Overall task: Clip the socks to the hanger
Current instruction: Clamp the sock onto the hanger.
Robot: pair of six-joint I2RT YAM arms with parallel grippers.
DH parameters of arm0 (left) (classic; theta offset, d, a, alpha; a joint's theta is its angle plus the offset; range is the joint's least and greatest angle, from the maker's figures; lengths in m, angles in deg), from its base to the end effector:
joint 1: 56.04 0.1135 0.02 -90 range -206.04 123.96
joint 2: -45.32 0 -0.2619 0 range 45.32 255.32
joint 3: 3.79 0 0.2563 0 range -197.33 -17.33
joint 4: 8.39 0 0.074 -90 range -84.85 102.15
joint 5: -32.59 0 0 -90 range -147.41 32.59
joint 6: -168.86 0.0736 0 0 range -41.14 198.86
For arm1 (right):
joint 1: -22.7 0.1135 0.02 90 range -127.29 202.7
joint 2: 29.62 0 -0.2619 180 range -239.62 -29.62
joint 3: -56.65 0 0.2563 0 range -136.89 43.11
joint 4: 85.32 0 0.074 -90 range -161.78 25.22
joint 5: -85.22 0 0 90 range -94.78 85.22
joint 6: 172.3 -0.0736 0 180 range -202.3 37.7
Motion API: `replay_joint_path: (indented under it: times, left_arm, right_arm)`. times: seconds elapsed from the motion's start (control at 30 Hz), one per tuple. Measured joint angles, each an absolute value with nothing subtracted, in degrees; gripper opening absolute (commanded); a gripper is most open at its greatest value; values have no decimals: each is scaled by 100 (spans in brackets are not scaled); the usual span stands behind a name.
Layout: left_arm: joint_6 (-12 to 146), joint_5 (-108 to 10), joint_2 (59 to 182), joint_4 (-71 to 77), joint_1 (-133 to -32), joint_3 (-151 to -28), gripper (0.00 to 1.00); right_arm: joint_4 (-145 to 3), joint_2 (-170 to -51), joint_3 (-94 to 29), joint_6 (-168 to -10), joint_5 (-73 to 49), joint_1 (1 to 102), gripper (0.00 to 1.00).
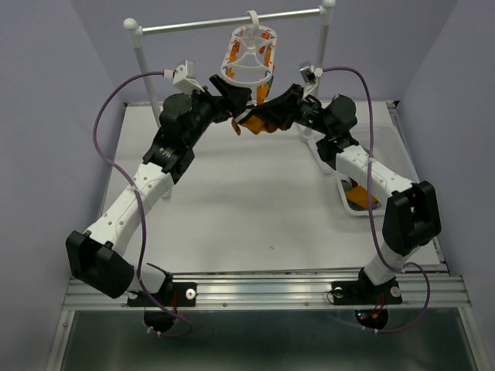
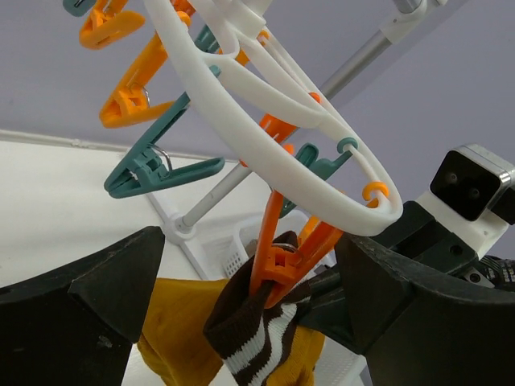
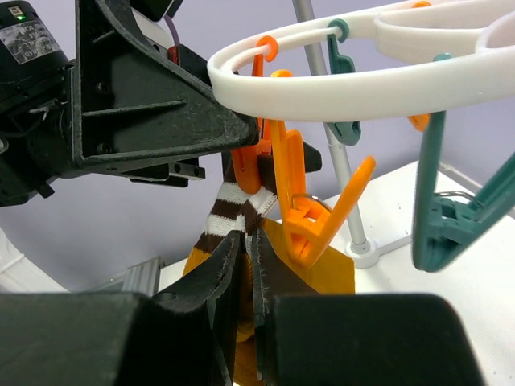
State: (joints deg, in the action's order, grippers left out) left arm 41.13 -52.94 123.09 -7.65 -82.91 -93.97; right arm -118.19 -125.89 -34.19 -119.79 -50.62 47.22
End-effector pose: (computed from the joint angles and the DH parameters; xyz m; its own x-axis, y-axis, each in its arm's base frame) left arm 0.3178 -0.1674 0.4543 -0.1747 -0.5954 -0.7842 0.5206 0.6201 -0.5868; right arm 0.3556 0.2202 0.4073 -0.1959 0.3767 -0.9054 -0.9442 0.1769 0.2778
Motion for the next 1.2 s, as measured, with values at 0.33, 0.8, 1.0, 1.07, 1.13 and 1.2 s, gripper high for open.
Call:
replay_joint_path:
  times: [0.33,0.8,1.0,1.07,1.13,1.2]
  left_arm:
    - [4211,-5443,12071,-636,-8287,-9379,99]
    - [4397,-6684,10585,40,-8254,-8247,99]
    - [4591,-7060,10132,289,-8254,-7991,99]
    - [4738,-7130,9953,304,-8254,-7928,99]
    - [4878,-7159,9818,308,-8254,-7880,99]
    - [5059,-7156,9621,308,-8254,-7806,99]
  right_arm:
    - [-11321,-12609,-3430,-11673,-4951,4722,100]
    - [-9436,-11704,-2621,-10688,-3611,4722,100]
    - [-8763,-11094,-2302,-10412,-3047,4722,100]
    - [-8588,-10935,-2180,-10366,-2859,4722,100]
    - [-8359,-10806,-2079,-10338,-2687,4722,100]
    - [-8088,-10681,-2046,-10316,-2444,4722,100]
